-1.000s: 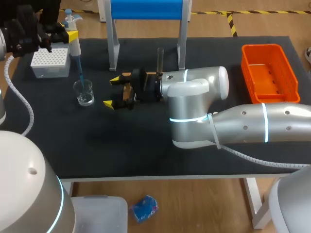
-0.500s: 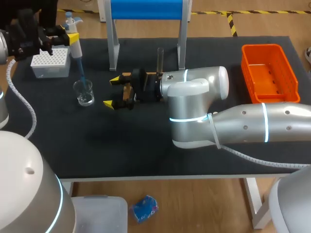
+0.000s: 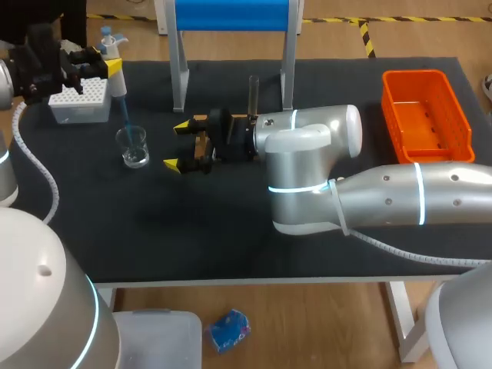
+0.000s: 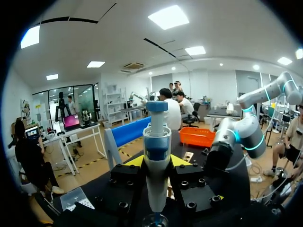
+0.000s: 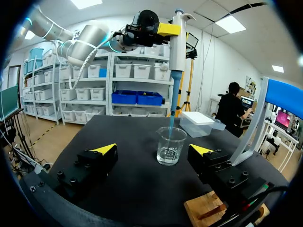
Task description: Invert the test tube, pick up the pipette, mount the tip to pipette, aspirate from beaker and dispense into the tube, eject the tip, return the pipette, and cap with the stopper.
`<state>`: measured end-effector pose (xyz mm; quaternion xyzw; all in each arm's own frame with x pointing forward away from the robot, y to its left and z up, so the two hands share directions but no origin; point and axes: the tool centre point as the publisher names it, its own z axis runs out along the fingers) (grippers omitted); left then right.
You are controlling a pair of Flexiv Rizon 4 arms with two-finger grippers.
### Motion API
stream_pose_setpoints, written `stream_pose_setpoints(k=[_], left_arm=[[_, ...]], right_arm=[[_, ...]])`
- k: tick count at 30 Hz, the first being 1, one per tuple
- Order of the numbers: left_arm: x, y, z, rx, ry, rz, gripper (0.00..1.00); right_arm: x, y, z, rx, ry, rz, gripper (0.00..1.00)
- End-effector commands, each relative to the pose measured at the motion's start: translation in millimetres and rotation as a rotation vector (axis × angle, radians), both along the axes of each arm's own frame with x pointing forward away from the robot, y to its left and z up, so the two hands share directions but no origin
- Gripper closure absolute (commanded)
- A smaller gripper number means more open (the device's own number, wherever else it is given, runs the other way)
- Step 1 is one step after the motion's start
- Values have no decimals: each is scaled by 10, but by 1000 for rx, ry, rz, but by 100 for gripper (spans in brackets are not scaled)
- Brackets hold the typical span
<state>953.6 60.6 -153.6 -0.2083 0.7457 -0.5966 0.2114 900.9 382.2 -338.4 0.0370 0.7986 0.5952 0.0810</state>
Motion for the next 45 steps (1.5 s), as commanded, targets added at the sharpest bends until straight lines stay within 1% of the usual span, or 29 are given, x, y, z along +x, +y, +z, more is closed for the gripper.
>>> stream_pose_setpoints(k=[1,7,14,16,19,28,38,45], left_arm=[[32,-16,-65,-12,-25,11,100],[79,-2,-152,-1,-12,16,100],[104,4,-238,-9,1,20,100],[108,9,-274,-22,-4,29,100],[120,26,-339,-23,3,35,100],[142,42,-441,-24,3,41,100],[163,58,-529,-22,15,42,100],[163,68,-540,-13,21,45,100]], right_arm=[[1,-9,2,-1,0,2,0],[1,-9,2,-1,0,2,0],[1,-9,2,-1,0,2,0],[1,-9,2,-1,0,2,0],[1,-9,2,-1,0,2,0],[1,-9,2,-1,0,2,0],[1,-9,2,-1,0,2,0],[1,-9,2,-1,0,2,0]])
